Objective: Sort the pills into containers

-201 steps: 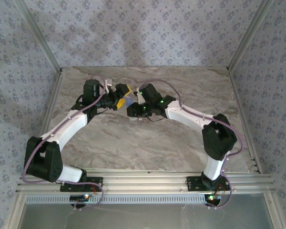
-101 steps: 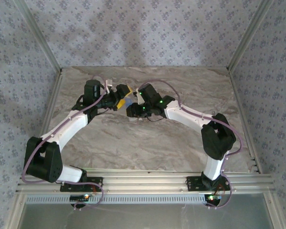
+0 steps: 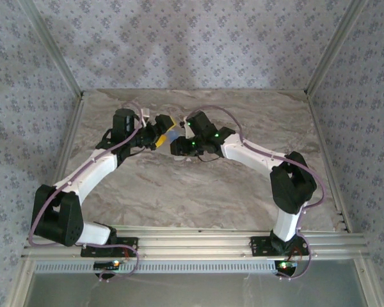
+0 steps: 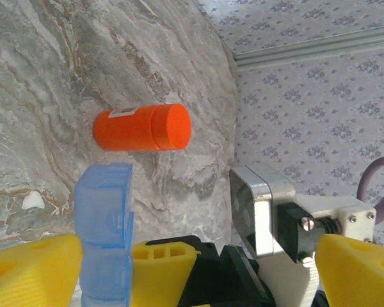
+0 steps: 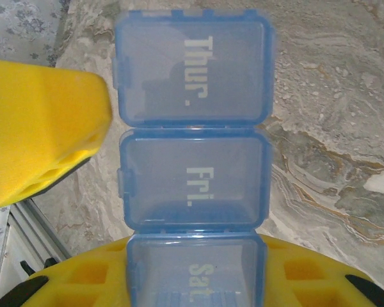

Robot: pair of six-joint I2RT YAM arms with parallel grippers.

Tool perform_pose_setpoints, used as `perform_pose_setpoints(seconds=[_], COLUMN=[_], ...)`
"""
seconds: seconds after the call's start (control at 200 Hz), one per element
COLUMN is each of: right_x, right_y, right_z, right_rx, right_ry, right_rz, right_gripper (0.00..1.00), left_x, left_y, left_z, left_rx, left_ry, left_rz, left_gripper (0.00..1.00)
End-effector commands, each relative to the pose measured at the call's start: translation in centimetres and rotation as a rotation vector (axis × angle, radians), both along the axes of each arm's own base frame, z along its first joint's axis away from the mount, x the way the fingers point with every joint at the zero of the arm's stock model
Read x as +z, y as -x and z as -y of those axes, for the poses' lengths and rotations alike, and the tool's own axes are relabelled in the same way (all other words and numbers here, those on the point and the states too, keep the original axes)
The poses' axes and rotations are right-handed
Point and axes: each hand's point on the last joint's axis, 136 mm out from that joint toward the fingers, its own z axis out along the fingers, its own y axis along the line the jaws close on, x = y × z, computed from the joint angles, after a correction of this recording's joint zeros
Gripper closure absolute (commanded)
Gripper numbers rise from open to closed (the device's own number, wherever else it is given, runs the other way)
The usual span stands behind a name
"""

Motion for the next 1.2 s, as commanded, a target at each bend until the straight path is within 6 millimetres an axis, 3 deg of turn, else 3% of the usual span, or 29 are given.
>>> perform_pose_setpoints(seconds=[0.0,0.755,1.194], right_x=[0.9,0.2,-0.4], right_y=[0.3,1.4,1.0], right_z=[-1.2,-2.5,-2.8], right_rx=[0.023,0.067,0.079], right_ry=[-0.016,0.018,0.028], right_rz=[0.004,0.003,-0.003], right_gripper=[0.71,0.71,0.71], left_x=[0.9,1.9,6.1], left_y=[0.3,-0.4,-1.0], left_z=[0.1,0.7,1.9], left_rx=[-0.010,-0.022,-0.031], left_ry=[0.005,0.030,0.115], left_rz=[0.035,0.048,0.119], left_gripper=[0.07,0.07,0.06])
